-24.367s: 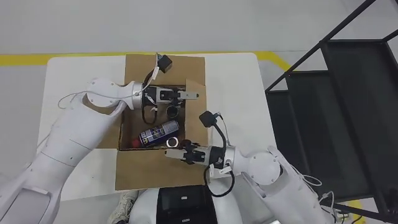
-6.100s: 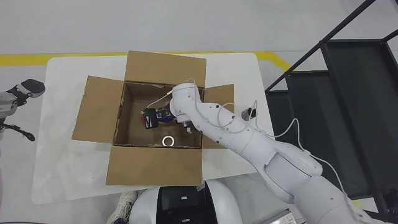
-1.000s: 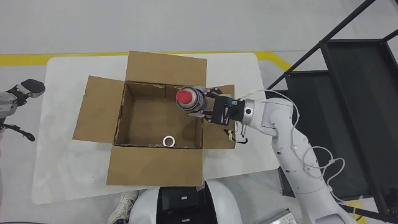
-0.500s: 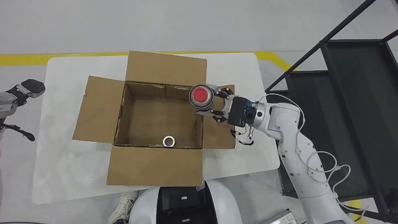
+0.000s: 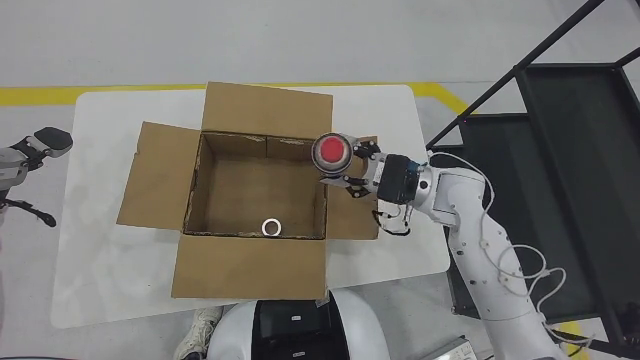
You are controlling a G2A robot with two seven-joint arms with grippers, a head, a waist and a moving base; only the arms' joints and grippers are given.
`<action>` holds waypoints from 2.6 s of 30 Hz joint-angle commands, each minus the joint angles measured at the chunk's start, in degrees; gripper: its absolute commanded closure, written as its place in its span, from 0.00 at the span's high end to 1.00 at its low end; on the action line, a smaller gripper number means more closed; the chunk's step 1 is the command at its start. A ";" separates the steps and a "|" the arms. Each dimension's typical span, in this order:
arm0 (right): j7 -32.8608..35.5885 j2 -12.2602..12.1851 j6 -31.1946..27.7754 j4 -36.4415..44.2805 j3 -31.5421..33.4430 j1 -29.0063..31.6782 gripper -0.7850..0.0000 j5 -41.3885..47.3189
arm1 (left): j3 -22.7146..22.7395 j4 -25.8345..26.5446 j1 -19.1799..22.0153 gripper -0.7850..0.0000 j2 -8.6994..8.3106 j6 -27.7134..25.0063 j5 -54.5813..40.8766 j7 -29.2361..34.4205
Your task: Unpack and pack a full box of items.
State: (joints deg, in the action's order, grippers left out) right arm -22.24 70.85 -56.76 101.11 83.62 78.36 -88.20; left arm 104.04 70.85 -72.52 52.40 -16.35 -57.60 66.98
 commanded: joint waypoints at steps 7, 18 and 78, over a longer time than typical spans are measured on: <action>-14.14 -3.45 -1.24 1.08 9.14 6.62 0.00 5.57 | 0.00 0.00 0.00 1.00 0.00 0.00 0.00 0.00; -21.65 -5.36 -1.24 -2.59 12.86 8.96 0.00 6.60 | 0.00 0.00 0.00 1.00 0.00 0.00 0.00 0.00; -35.80 -6.02 10.52 -34.50 11.19 7.46 0.00 -0.34 | 0.00 0.00 0.00 1.00 0.00 0.00 0.00 0.00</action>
State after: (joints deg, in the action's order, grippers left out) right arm -58.04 64.83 -46.25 66.61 94.81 85.82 -88.54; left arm 104.04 70.85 -72.52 52.40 -16.35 -57.60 66.98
